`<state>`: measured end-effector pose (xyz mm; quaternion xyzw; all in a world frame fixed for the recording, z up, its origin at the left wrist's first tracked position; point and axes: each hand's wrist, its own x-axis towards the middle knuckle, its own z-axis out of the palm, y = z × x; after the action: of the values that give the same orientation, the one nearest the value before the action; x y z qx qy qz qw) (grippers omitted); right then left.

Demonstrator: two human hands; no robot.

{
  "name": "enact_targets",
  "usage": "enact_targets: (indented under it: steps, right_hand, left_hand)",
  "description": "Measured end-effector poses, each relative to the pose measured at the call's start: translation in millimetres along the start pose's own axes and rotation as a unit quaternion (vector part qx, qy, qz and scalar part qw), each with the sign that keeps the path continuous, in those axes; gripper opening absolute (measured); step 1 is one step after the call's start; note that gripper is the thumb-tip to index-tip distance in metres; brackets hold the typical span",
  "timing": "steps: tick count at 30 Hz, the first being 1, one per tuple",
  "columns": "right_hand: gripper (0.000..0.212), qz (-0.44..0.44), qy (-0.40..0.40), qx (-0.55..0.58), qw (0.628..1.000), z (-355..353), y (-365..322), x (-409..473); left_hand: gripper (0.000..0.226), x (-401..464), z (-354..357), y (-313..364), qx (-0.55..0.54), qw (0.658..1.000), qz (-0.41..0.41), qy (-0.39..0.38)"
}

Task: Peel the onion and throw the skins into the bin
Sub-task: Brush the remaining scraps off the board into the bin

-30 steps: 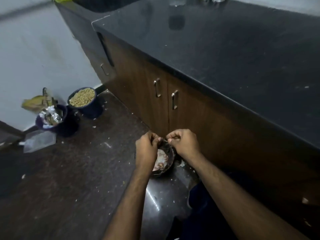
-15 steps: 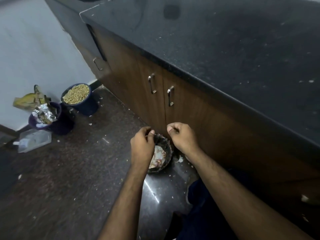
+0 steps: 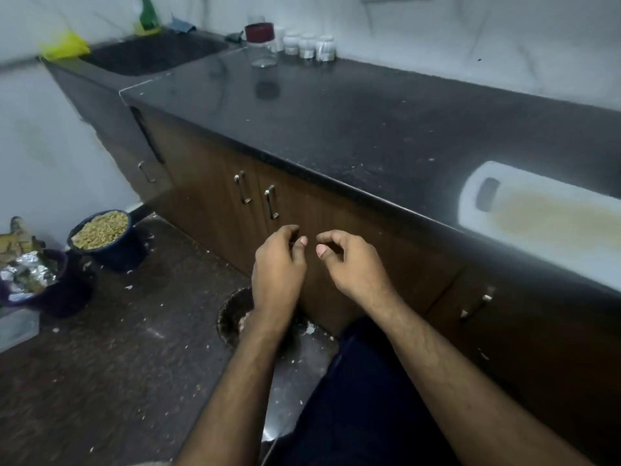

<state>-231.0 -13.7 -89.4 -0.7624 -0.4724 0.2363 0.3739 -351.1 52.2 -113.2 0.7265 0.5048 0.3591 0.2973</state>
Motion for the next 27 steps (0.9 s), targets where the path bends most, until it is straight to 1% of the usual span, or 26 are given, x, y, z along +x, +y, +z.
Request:
enact_targets:
  steps: [5,10,15,21,27]
  right_hand:
    - [0.029,-0.019,0.073,-0.015,0.997,-51,5,-41]
    - [0.03,0.001,0.15,-0.007,0.989,-97,19,-77]
    - [0.032,0.038,0.206,-0.002,0.978,-131,39,-105]
    - [0.03,0.063,0.277,0.001,0.959,-166,62,-121]
    - [0.028,0.086,0.333,-0.002,0.939,-205,86,-110]
  left_hand:
    - [0.03,-22,9,45,-0.001,0.998,0.066,-0.017]
    - [0.03,-43,25,85,0.0,0.991,0.122,-0.053]
    - [0.031,-55,43,116,-0.011,0.983,0.164,-0.085]
    - [0.035,-59,71,145,-0.013,0.959,0.24,-0.149]
    - [0.038,-44,106,179,-0.027,0.945,0.273,-0.179]
